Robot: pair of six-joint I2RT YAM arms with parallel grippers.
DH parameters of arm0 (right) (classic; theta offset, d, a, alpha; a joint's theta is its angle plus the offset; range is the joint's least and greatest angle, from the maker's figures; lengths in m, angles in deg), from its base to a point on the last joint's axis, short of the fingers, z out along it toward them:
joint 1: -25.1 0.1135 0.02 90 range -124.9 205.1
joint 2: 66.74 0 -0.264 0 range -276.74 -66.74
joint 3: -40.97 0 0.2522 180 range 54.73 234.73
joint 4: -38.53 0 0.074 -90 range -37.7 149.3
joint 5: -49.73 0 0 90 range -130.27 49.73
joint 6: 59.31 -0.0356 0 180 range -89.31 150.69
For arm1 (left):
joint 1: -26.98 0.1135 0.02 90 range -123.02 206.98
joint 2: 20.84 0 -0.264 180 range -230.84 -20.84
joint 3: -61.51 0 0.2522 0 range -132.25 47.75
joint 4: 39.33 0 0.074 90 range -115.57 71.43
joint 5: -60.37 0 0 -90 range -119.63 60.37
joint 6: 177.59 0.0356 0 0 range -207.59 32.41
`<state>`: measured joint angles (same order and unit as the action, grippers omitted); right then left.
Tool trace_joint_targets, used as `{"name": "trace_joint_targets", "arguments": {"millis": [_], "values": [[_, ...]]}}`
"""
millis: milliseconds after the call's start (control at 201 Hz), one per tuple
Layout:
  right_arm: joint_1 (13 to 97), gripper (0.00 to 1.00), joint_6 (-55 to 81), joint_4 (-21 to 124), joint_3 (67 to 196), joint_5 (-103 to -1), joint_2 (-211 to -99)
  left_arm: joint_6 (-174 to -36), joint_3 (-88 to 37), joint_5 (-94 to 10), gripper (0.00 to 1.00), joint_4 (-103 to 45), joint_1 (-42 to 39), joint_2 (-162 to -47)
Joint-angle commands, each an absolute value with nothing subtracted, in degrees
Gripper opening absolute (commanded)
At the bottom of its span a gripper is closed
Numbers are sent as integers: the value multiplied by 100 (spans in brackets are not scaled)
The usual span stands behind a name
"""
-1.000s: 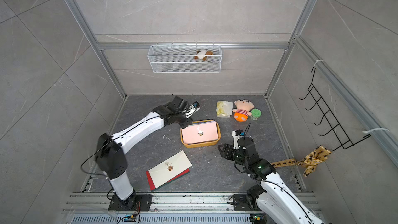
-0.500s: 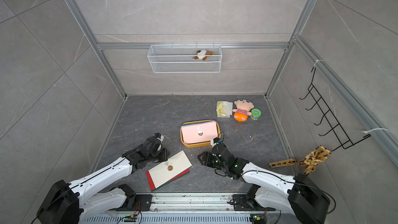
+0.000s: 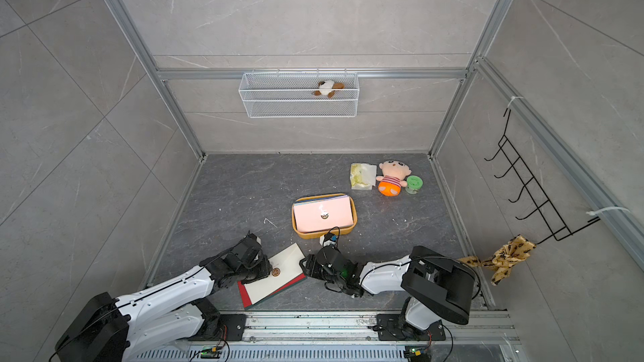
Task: Put the sealed envelopes into the storage box
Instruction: Pick up the envelope from the center of the board.
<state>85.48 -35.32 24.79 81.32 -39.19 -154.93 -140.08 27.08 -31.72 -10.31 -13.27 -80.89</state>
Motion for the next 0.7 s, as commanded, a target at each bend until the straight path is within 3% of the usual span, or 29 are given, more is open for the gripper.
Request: {"name": "trace_joint_targets", "arguments": {"millis": [0, 523, 607, 697], "values": [[8579, 66, -3689, 2369, 8180, -3814, -15581, -14096, 2753, -3276, 13, -1140, -1354, -8243], [8579, 62, -3730, 1944, 8611, -4279, -15520, -14188, 2912, -3371, 10, -1351, -1407, -8287], [8578, 58, -3672, 1925, 8735, -4369, -15619, -14162, 2920, -3398, 12, -1392, -1417, -8306], [8579, 47, -3707, 1773, 8778, -4421, -15804, -14167, 2935, -3385, 13, -1422, -1416, -8281]]}}
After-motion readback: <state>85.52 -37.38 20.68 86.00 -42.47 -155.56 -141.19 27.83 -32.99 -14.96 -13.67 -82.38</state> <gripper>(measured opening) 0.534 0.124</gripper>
